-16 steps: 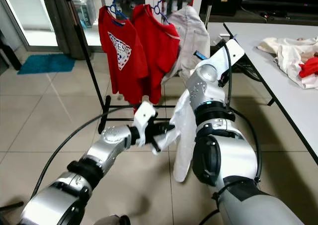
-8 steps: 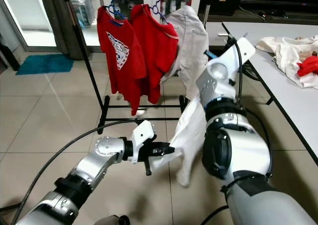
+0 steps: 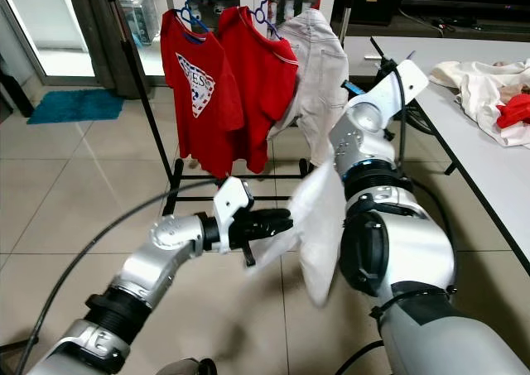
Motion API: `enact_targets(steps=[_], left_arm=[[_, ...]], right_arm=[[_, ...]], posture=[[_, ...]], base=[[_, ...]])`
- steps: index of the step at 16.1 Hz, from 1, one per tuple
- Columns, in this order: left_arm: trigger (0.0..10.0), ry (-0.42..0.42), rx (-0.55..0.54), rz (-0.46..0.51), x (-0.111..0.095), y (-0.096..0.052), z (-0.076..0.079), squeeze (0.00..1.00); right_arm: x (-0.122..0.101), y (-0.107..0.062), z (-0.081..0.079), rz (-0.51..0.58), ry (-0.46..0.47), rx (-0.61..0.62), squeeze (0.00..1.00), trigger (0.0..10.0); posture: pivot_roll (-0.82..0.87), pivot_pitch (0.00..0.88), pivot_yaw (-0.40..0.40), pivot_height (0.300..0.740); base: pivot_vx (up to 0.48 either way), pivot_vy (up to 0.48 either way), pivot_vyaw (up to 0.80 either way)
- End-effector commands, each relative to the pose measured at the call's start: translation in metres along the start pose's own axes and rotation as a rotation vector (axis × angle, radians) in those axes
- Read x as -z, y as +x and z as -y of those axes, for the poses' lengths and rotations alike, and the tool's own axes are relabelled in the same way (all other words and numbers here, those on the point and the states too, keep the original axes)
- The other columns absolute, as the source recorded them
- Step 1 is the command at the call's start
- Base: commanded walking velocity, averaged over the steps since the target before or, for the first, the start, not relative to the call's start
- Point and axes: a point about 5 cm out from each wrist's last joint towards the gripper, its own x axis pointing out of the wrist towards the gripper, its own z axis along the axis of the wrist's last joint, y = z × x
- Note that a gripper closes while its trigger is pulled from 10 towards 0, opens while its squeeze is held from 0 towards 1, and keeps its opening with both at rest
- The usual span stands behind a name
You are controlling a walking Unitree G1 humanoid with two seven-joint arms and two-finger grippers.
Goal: Hang hanger
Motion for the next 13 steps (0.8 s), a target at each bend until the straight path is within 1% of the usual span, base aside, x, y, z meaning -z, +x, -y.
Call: enact_targets(steps=[1,2,3,4,5,6,7,8,9,10,11,12,13], left_arm=[[10.0,0.002,0.04,0.03,-0.009,-0.001,0.002,1.0],[10.0,0.006,0.087,0.051,-0.014,-0.002,0.006,1.0],[10.0,0.014,0.099,0.076,-0.019,-0.005,0.006,0.0],[10.0,0.013,0.065,0.083,-0.022,-0.007,0.002,0.0],[10.0,-0.001,-0.021,0.083,-0.025,-0.013,-0.009,0.0],[10.0,-0.024,-0.127,0.08,-0.026,-0.022,-0.022,0.0],[10.0,-0.007,-0.3,0.069,-0.026,-0.044,-0.039,0.0],[10.0,-0.01,-0.351,0.024,-0.022,-0.056,-0.043,0.0],[10.0,0.022,-0.415,-0.03,-0.016,-0.07,-0.045,0.0],[10.0,0.035,-0.465,-0.045,-0.013,-0.079,-0.045,0.0],[10.0,0.027,-0.529,-0.068,-0.008,-0.086,-0.047,0.0],[10.0,0.027,-0.768,-0.081,-0.002,-0.107,-0.055,0.0],[10.0,0.012,-0.83,-0.08,0.001,-0.116,-0.052,0.0]], right_arm=[[-0.006,0.002,0.002,0.014,0.015,-0.007,0.0,10.0],[0.0,0.003,0.006,-0.002,-0.004,-0.007,0.0,10.0],[0.007,0.004,0.012,-0.016,-0.016,-0.011,0.0,10.0],[0.014,0.005,0.016,-0.027,-0.026,-0.04,0.0,10.0],[0.022,0.005,0.021,-0.04,-0.051,-0.074,0.0,10.0],[0.029,0.006,0.028,-0.054,-0.107,-0.089,0.0,10.0],[0.042,0.005,0.038,-0.089,-0.122,-0.149,0.0,10.0],[0.051,0.003,0.044,-0.114,-0.135,-0.169,0.0,10.0],[0.066,-0.002,0.049,-0.161,-0.129,-0.245,0.0,10.0],[0.075,-0.008,0.052,-0.185,-0.107,-0.308,0.0,10.0],[0.08,-0.014,0.056,-0.179,-0.148,-0.356,0.0,10.0],[0.092,-0.038,0.063,-0.192,-0.187,-0.478,0.0,10.0],[0.098,-0.054,0.069,-0.181,-0.225,-0.542,0.0,10.0]], posture=[[-0.06,0.0,0.008,0.74],[-0.06,0.0,0.008,0.74],[-0.06,0.0,0.005,0.74],[-0.05,0.0,0.002,0.74],[-0.05,0.0,0.002,0.74],[-0.05,0.0,0.003,0.74],[-0.05,0.0,0.005,0.74],[-0.05,0.0,0.004,0.74],[-0.05,0.0,-0.001,0.74],[-0.05,0.0,-0.001,0.74],[-0.06,0.0,0.008,0.74],[-0.07,0.0,0.023,0.74],[-0.07,0.0,0.025,0.74]], base=[[0.0,0.0,0.0],[0.0,0.0,0.0],[0.0,0.0,0.0],[0.0,0.0,0.0],[0.0,0.0,0.0],[0.0,0.0,0.0],[0.0,0.0,0.0],[0.0,0.0,0.0],[0.0,0.0,0.0],[0.0,0.0,0.0],[0.0,0.0,0.0],[0.0,0.0,0.0],[0.0,0.0,0.0]])
